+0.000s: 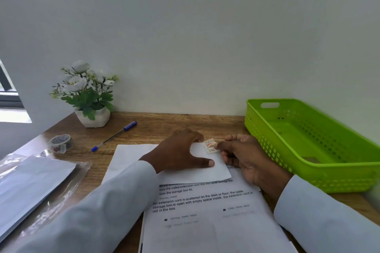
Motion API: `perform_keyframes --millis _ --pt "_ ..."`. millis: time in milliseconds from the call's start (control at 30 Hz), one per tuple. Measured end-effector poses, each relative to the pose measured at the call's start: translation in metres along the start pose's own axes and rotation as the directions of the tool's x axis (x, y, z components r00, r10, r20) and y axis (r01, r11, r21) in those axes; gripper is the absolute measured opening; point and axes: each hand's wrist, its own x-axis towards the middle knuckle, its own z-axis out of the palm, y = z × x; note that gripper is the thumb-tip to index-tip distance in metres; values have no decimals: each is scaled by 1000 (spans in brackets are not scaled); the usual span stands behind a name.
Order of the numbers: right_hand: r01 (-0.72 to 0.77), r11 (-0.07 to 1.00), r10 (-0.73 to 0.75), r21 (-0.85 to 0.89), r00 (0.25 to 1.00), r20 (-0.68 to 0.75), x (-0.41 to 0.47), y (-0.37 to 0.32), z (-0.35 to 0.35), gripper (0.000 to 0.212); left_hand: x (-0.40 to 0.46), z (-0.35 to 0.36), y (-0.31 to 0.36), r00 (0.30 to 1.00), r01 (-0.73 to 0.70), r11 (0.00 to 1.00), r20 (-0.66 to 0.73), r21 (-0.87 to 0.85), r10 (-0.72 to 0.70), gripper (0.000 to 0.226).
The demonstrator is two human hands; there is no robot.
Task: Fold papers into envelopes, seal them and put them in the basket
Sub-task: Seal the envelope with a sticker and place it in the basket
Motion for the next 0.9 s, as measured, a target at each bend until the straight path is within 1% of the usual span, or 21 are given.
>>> perform_keyframes --millis 67,167,300,433,533,767,833,900 --pt "-3 1000 3 19 1000 -15 2 1 0 34 1 5 -3 999 12 998 -35 -61 -14 75" --pt "-9 999 11 35 999 -38 4 1 1 34 -1 10 -7 990 35 984 -129 -175 -59 63" --pt "-6 1000 8 23 998 -59 9 1 2 34 2 14 -8 973 38 985 -220 -170 -76 56" --pt "17 1000 -17 1 998 -62 11 2 4 34 5 15 -9 958 -22 978 -285 -209 -39 37" --pt "41 999 -41 -10 997 -61 12 2 5 35 8 16 -12 951 -51 978 -310 -203 -15 26" --pt "85 996 -87 -28 993 -74 13 3 8 37 13 18 -16 947 -112 957 -319 -267 21 11" --pt "97 995 -99 -27 992 -81 13 3 8 36 15 18 -17 942 -129 958 -333 -257 37 10" --pt "106 994 -108 -29 990 -88 13 4 9 35 15 19 -17 934 -141 960 -354 -240 49 15"
